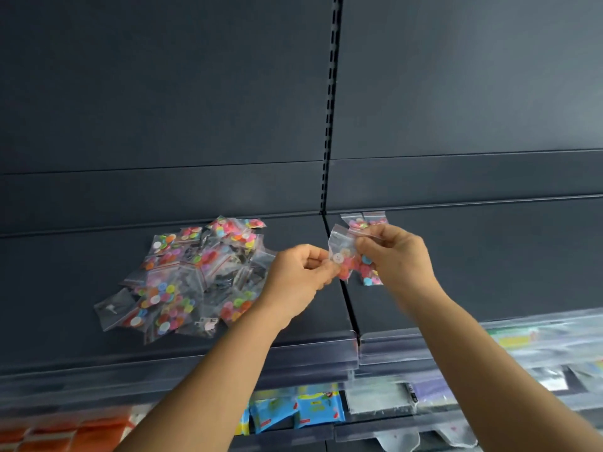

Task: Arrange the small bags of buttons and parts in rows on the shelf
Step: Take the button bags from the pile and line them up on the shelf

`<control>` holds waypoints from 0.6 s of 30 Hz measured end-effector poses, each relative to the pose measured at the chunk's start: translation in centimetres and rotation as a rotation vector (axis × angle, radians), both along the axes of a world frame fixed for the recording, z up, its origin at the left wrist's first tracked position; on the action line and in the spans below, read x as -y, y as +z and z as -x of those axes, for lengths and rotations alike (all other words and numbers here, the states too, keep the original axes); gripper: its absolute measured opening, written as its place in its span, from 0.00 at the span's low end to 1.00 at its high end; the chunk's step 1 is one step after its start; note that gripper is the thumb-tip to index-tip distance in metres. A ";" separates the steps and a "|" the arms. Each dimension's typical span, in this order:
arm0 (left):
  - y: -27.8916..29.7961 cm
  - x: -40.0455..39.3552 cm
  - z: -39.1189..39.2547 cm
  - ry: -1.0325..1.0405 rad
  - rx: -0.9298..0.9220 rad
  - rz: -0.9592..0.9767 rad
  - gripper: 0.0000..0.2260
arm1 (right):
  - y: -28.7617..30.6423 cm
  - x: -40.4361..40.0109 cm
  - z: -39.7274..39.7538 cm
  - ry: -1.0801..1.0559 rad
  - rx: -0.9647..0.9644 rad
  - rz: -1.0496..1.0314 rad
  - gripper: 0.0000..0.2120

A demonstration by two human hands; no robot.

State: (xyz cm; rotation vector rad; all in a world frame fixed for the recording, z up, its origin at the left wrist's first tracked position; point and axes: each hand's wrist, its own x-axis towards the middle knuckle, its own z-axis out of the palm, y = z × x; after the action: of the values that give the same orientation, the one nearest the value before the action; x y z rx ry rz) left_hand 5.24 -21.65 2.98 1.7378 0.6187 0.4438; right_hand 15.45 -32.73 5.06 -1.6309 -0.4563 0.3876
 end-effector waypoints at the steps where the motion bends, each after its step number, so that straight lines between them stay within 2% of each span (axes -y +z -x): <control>1: 0.1 0.5 -0.3 0.000 -0.003 0.013 0.06 | 0.0 0.6 -0.4 -0.011 0.015 0.018 0.04; 9: 0.5 3.7 -2.6 0.014 -0.019 0.080 0.01 | -0.3 4.1 -3.0 -0.009 0.043 0.049 0.05; 18: -0.4 5.3 -3.9 0.120 -0.011 0.155 0.06 | -1.0 5.9 -4.8 -0.031 -0.017 0.037 0.05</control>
State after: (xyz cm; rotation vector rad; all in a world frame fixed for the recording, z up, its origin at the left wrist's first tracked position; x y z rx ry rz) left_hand 9.16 -26.98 2.61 1.5625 0.7493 0.4577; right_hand 20.28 -38.62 4.02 -1.6675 -0.4133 0.3883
